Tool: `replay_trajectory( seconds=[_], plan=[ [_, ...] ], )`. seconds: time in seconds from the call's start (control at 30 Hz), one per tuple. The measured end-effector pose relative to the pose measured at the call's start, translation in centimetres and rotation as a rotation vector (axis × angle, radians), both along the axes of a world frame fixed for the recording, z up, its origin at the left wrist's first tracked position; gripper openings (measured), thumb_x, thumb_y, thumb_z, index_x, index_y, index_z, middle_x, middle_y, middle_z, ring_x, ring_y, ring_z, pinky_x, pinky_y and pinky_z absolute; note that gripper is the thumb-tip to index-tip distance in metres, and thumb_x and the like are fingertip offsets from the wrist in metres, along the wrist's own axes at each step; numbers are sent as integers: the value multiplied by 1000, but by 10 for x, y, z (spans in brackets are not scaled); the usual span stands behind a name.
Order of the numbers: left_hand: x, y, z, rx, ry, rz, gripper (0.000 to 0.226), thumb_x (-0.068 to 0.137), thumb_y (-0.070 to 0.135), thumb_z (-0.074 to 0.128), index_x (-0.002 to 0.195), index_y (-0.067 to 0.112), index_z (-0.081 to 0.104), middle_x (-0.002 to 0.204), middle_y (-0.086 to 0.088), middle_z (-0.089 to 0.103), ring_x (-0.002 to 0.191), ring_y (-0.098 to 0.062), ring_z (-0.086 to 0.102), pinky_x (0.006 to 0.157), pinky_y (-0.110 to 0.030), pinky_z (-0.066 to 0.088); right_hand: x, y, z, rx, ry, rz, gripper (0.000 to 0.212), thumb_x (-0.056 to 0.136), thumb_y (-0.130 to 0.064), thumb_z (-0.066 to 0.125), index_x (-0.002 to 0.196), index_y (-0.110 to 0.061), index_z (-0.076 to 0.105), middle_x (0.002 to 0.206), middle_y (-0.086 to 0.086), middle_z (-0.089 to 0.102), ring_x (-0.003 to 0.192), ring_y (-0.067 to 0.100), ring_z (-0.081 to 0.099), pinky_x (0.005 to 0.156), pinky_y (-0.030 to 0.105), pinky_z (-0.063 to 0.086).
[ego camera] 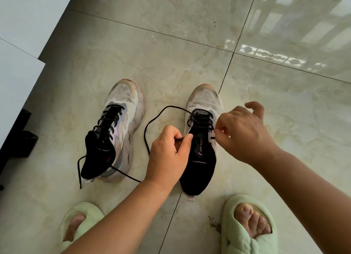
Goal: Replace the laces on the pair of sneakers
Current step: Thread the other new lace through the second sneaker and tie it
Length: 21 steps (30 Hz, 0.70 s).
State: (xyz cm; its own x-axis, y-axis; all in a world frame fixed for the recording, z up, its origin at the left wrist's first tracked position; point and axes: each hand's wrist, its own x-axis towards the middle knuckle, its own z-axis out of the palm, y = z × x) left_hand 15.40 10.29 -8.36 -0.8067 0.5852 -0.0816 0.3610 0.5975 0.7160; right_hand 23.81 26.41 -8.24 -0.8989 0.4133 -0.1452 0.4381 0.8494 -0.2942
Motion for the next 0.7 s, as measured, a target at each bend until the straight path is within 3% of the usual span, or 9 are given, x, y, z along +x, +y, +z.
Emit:
replay_trajectory(
  seconds=[0.1, 0.2, 0.27, 0.3, 0.4, 0.5, 0.6, 0.7],
  plan=[
    [1, 2, 1, -3, -8, 46, 34, 87, 21, 63, 69, 22, 34, 55, 10, 39, 50, -7, 41, 49, -11, 32, 0, -1, 3, 73, 0, -90, 14, 78, -17, 52, 67, -10, 56, 61, 0, 57, 80, 22, 53, 100, 38, 11],
    [1, 3, 5, 29, -43, 52, 33, 88, 25, 61, 68, 24, 35, 54, 7, 42, 49, -12, 47, 48, -19, 41, 4, -2, 5, 28, 156, -177, 6, 75, -16, 53, 75, -12, 57, 69, -3, 54, 83, 24, 53, 99, 40, 15],
    [0, 1, 8, 55, -86, 53, 29, 88, 29, 59, 69, 21, 38, 53, -1, 48, 49, -21, 54, 48, -38, 47, 6, -6, 10, -90, 257, -183, 19, 75, -34, 50, 79, -16, 57, 71, -10, 47, 79, 18, 49, 93, 35, 18],
    [0, -1, 9, 54, -89, 55, 28, 88, 31, 58, 70, 21, 39, 53, -3, 50, 48, -23, 56, 48, -40, 47, 7, -9, 12, -137, 270, -158, 27, 73, -45, 49, 78, -18, 55, 70, -12, 44, 76, 15, 46, 89, 32, 18],
    [-2, -9, 8, 37, -77, 84, 28, 87, 34, 57, 69, 23, 38, 51, 1, 53, 43, -10, 58, 45, -31, 46, 11, -20, 12, -177, 127, -70, 42, 67, -64, 53, 69, -23, 44, 60, -14, 40, 66, 12, 43, 77, 30, 18],
    [-11, -22, 2, 28, -70, 165, 27, 87, 35, 57, 70, 25, 38, 52, -1, 54, 40, -10, 56, 42, -28, 45, 16, -28, 2, -172, 8, -96, 40, 73, -53, 58, 56, -26, 34, 50, -12, 39, 53, 8, 38, 74, 28, 21],
    [-27, -38, -5, -2, -98, 342, 29, 89, 26, 59, 69, 26, 39, 53, -3, 55, 39, -11, 56, 40, -26, 46, 22, -33, 0, -285, 73, -248, 40, 75, -38, 62, 49, -23, 37, 41, -8, 38, 43, 11, 40, 58, 21, 23],
    [-44, -54, -8, -155, -124, 411, 28, 86, 23, 63, 69, 19, 41, 57, -6, 57, 52, -25, 63, 56, -43, 55, 24, -34, -2, -347, 148, -335, 40, 75, -33, 66, 49, -21, 38, 42, -8, 39, 45, 14, 45, 53, 18, 20]
  ],
)
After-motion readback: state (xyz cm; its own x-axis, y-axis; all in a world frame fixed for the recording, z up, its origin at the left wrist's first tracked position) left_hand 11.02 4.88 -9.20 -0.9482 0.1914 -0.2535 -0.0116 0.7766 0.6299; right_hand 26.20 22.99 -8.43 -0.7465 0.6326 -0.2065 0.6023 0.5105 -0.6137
